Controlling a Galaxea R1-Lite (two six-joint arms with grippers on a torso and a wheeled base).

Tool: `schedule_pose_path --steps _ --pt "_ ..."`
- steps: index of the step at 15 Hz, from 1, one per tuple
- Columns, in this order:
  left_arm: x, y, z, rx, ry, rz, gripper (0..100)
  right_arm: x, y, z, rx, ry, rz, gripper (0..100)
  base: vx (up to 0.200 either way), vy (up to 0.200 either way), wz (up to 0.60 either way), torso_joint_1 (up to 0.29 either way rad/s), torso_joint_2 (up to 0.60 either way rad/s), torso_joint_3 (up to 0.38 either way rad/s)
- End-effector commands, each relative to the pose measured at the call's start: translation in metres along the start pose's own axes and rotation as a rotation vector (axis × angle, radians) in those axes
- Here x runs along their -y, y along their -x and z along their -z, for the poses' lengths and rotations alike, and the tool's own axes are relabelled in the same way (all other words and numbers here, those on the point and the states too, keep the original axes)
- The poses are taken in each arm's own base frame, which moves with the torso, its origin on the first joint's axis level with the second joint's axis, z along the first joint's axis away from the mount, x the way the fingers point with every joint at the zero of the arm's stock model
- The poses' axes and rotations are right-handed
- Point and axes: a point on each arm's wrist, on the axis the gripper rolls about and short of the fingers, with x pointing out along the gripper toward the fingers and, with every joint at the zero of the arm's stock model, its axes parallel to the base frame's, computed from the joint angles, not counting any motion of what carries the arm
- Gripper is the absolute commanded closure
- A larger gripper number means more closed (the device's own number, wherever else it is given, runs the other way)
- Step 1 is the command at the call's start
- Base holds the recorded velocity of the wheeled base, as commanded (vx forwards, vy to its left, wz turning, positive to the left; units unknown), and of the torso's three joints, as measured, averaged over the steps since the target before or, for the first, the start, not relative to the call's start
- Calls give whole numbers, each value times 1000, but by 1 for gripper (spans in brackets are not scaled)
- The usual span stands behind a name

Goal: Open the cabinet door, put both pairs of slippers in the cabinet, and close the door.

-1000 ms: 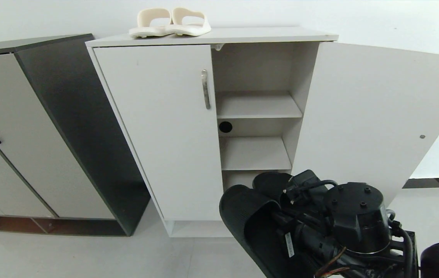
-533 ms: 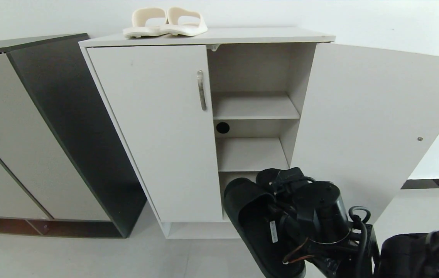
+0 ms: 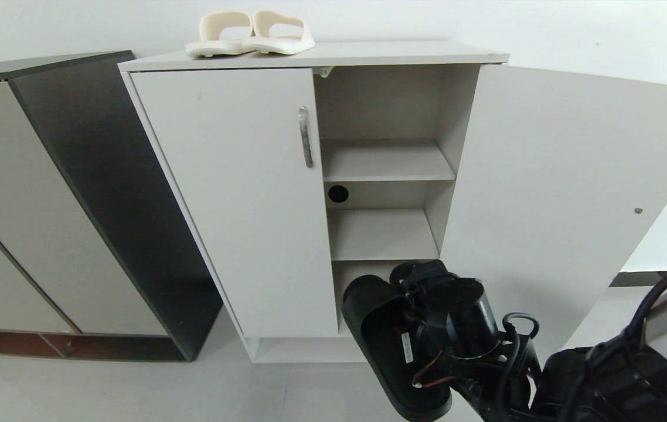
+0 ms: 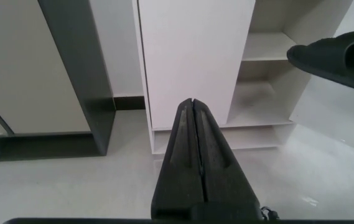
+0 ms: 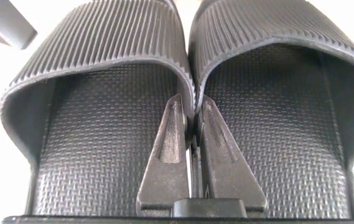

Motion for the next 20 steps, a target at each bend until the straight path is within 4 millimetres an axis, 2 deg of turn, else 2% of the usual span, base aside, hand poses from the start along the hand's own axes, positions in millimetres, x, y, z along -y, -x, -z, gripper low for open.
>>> schedule_pose_path --steps 1,8,10,14,20 --pt "0 0 0 -2 0 2 100 2 -12 7 -18 4 24 100 0 0 0 0 0 0" --pt "0 0 0 -2 0 2 100 1 -16 9 -18 6 36 100 0 0 0 2 2 -142" --pt "0 0 0 -2 0 2 100 -2 -21 7 4 2 90 100 0 0 0 2 2 -200" --pt "0 0 0 -2 0 3 100 -6 -26 -9 136 -66 132 100 0 0 0 5 2 -199" --pt "0 0 0 -2 0 2 100 -11 -19 -29 339 -87 172 100 0 0 0 2 2 -147"
